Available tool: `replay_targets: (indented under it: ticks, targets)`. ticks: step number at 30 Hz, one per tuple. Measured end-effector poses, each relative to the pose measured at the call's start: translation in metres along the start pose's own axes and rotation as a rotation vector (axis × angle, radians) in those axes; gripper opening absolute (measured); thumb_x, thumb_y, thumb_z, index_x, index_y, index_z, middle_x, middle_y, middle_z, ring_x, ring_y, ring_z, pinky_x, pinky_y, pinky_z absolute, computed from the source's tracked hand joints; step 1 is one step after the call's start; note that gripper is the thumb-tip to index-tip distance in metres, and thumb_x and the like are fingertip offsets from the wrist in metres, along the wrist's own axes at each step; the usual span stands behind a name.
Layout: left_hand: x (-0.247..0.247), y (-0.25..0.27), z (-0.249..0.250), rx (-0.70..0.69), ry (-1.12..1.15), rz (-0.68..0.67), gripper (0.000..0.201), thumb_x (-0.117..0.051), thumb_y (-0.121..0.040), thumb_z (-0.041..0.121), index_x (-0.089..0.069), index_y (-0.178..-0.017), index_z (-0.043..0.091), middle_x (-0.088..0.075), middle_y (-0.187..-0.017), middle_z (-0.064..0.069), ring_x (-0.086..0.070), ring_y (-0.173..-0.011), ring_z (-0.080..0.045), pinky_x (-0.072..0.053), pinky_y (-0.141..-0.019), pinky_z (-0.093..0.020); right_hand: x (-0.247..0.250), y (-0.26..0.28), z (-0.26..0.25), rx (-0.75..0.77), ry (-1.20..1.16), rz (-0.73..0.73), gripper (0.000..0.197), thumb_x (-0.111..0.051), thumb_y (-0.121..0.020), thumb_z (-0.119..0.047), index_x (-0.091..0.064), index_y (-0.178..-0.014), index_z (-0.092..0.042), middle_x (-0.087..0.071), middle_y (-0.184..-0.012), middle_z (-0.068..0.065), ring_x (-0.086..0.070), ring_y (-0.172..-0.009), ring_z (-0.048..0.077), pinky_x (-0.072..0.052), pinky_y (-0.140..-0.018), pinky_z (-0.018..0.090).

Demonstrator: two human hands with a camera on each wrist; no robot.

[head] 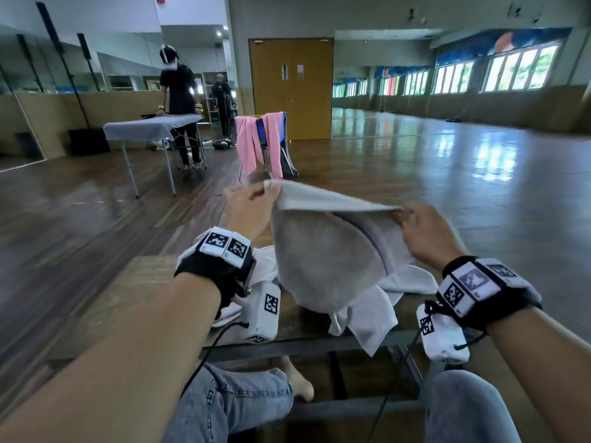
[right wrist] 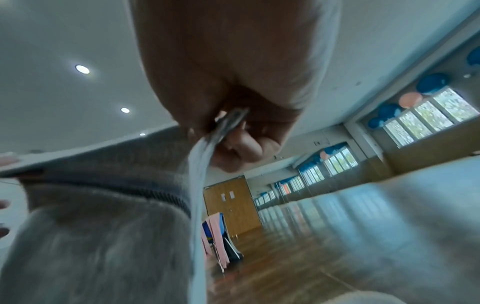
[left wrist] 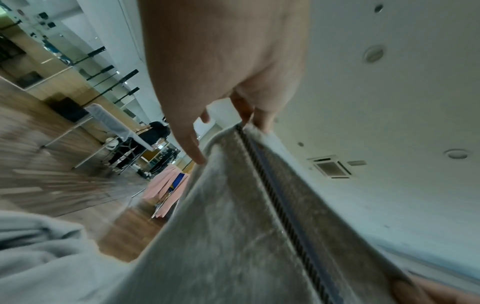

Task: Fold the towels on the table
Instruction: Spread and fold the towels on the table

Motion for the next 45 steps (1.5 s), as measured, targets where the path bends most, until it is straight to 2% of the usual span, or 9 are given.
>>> replay_targets:
  ticks: [3,6,15,18,22,30,34,37,45]
  targets:
    - [-0.007,0.005,-0.061,0.204,-0.128,-0.033,0.022,-0.067,-0.088,0.029,-0.07,-0.073,0.013,-0.064,-0.08,-0.012,-0.062,-0.074,-0.025,-0.055,-0.069,-0.032,-0.052,0.016,0.028,-0.047,0.016,-0.235,0.021,-0.054,-0.096,-0.012,-0.065,-0.084,-0.025,-0.071,-0.089,0.012,-0.063,-0.07,0.028,-0.053,-0.063,0.034]
    - [-0.007,0.011,-0.123,0.431,-0.158,-0.065,0.025,-0.072,-0.078,0.028,-0.071,-0.09,0.006,-0.063,-0.085,-0.012,-0.062,-0.081,-0.027,-0.058,-0.075,-0.037,-0.088,0.031,0.057,-0.135,0.041,-0.355,0.018,-0.056,-0.094,-0.006,-0.071,-0.084,-0.008,-0.072,-0.088,0.018,-0.067,-0.082,0.034,-0.049,-0.065,0.033]
    - [-0.061,0.005,-0.196,0.318,-0.344,-0.357,0.044,-0.086,-0.065,0.051,-0.05,-0.078,0.03,-0.052,-0.084,-0.003,-0.054,-0.081,-0.016,-0.046,-0.075,-0.037,-0.141,0.024,0.101,-0.207,-0.124,-0.302,0.041,-0.056,-0.102,-0.03,-0.051,-0.067,-0.008,-0.052,-0.061,0.007,-0.051,-0.062,0.026,-0.041,-0.065,0.039]
    - [-0.08,0.001,-0.222,0.367,-0.473,-0.443,0.047,-0.087,-0.067,0.047,-0.049,-0.078,0.022,-0.051,-0.077,0.006,-0.05,-0.07,-0.008,-0.039,-0.064,-0.007,-0.157,0.017,0.111,-0.21,-0.142,-0.276,0.033,-0.057,-0.101,-0.03,-0.059,-0.074,-0.011,-0.063,-0.071,0.009,-0.06,-0.073,0.031,-0.048,-0.075,0.046]
    - [-0.108,-0.002,-0.251,0.486,-0.463,-0.533,0.03,-0.082,-0.077,0.035,-0.061,-0.077,0.012,-0.056,-0.075,-0.006,-0.053,-0.073,-0.018,-0.042,-0.07,-0.027,-0.18,0.011,0.125,-0.221,-0.149,-0.281,0.029,-0.061,-0.099,-0.027,-0.059,-0.07,-0.023,-0.061,-0.067,0.002,-0.056,-0.068,0.023,-0.045,-0.068,0.04]
    - [-0.153,-0.024,-0.264,0.265,-0.624,-0.569,0.032,-0.08,-0.077,0.017,-0.062,-0.102,0.012,-0.062,-0.092,-0.002,-0.06,-0.089,-0.022,-0.051,-0.086,-0.036,-0.243,-0.005,0.128,-0.183,-0.168,-0.417,0.033,-0.061,-0.098,-0.032,-0.061,-0.073,-0.011,-0.063,-0.07,0.008,-0.061,-0.073,0.025,-0.048,-0.071,0.039]
    - [-0.176,-0.027,-0.278,0.229,-0.764,-0.691,0.025,-0.082,-0.074,0.029,-0.061,-0.08,0.018,-0.066,-0.095,-0.003,-0.063,-0.093,-0.025,-0.05,-0.079,-0.034,-0.276,-0.014,0.126,-0.152,-0.13,-0.483,0.029,-0.063,-0.097,-0.035,-0.065,-0.071,-0.021,-0.067,-0.07,-0.001,-0.062,-0.072,0.015,-0.043,-0.061,0.02]
    - [-0.183,-0.039,-0.279,0.201,-0.85,-0.712,0.026,-0.078,-0.076,0.026,-0.064,-0.069,0.005,-0.065,-0.074,-0.01,-0.062,-0.073,-0.028,-0.051,-0.069,-0.037,-0.288,-0.024,0.124,-0.127,-0.081,-0.513,0.035,-0.066,-0.096,-0.03,-0.066,-0.069,-0.008,-0.066,-0.067,0.004,-0.063,-0.069,0.021,-0.046,-0.065,0.034]
    - [-0.184,-0.139,-0.195,0.021,-0.848,-0.746,0.034,-0.076,-0.081,0.044,-0.077,-0.089,0.011,-0.065,-0.067,0.01,-0.055,-0.065,-0.01,-0.048,-0.067,-0.025,-0.21,-0.135,0.08,0.038,-0.015,-0.205,0.053,-0.067,-0.085,-0.043,-0.045,-0.053,-0.007,-0.032,-0.046,-0.005,-0.031,-0.046,0.006,-0.03,-0.045,0.024]
Point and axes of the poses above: each hand's wrist, its own y-axis away from the middle knuckle, its own x-axis out of the back of the hand, z = x × y, the point moved 10 cm from there along -y, towards the middle knuckle
